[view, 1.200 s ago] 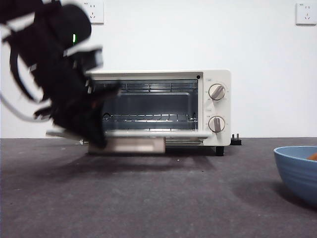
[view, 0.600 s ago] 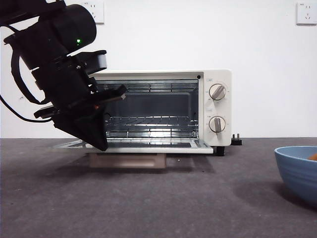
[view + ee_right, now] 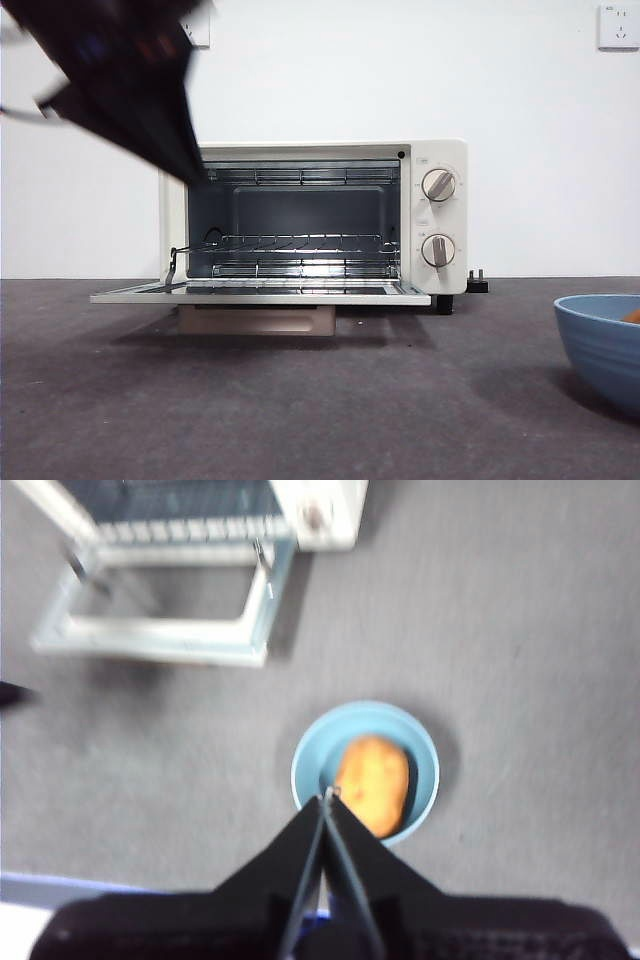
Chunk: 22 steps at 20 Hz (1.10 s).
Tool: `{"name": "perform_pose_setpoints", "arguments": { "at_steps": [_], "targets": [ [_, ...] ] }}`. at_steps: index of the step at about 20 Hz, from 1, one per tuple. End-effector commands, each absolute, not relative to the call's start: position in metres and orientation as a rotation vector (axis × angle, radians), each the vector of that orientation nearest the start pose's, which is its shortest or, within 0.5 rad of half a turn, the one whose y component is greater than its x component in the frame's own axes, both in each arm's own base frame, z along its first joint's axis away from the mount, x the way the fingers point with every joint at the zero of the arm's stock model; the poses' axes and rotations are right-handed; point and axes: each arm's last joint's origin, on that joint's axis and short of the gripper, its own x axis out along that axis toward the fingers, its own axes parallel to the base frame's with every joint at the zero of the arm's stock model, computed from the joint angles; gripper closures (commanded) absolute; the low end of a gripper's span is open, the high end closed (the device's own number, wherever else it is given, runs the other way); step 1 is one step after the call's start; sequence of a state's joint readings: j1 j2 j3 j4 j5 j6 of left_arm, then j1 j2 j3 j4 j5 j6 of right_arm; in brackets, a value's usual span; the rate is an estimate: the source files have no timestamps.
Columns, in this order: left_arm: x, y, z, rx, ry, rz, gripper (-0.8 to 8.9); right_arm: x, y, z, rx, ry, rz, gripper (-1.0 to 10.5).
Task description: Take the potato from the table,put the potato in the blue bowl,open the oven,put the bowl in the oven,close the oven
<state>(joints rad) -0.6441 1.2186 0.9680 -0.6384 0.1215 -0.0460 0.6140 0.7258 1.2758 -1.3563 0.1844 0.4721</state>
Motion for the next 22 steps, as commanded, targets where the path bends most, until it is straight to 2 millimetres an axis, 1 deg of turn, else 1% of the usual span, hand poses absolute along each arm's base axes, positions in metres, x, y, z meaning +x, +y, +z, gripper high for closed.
{"name": "perform_pose_setpoints", "arguments": {
  "at_steps": [1, 4, 7, 9, 12, 16, 18, 19, 22],
  "targets": [
    [0.167, -0.132, 0.294, 0.2, 0.859, -0.754, 8.19, 0.071, 0.044, 0.371, 0.105, 0.927, 0.171, 9.5],
    [0.14, -0.111, 0.312, 0.204, 0.819, -0.764, 8.19, 0.091, 0.058, 0.348, 0.077, 1.051, 0.105, 9.4],
    [0.121, -0.097, 0.319, 0.203, 0.814, -0.764, 8.19, 0.107, 0.066, 0.329, 0.012, 1.128, 0.022, 9.4],
    [0.112, -0.09, 0.321, 0.203, 0.818, -0.764, 8.19, 0.114, 0.066, 0.319, 0.004, 1.17, -0.018, 9.4],
    [0.104, -0.084, 0.323, 0.202, 0.812, -0.765, 8.19, 0.13, 0.059, 0.299, 0.065, 1.224, -0.026, 9.4],
    [0.1, -0.081, 0.326, 0.198, 0.794, -0.766, 8.19, 0.154, 0.044, 0.265, 0.196, 1.289, -0.01, 9.3],
    [0.1, -0.081, 0.326, 0.198, 0.795, -0.766, 8.19, 0.164, 0.037, 0.25, 0.202, 1.332, -0.051, 8.1],
    [0.1, -0.081, 0.325, 0.199, 0.799, -0.766, 8.19, 0.168, 0.034, 0.244, 0.195, 1.351, -0.06, 7.9],
    [0.099, -0.08, 0.325, 0.197, 0.809, -0.764, 8.19, 0.18, 0.026, 0.234, 0.194, 1.378, -0.075, 7.8]
  ]
}}
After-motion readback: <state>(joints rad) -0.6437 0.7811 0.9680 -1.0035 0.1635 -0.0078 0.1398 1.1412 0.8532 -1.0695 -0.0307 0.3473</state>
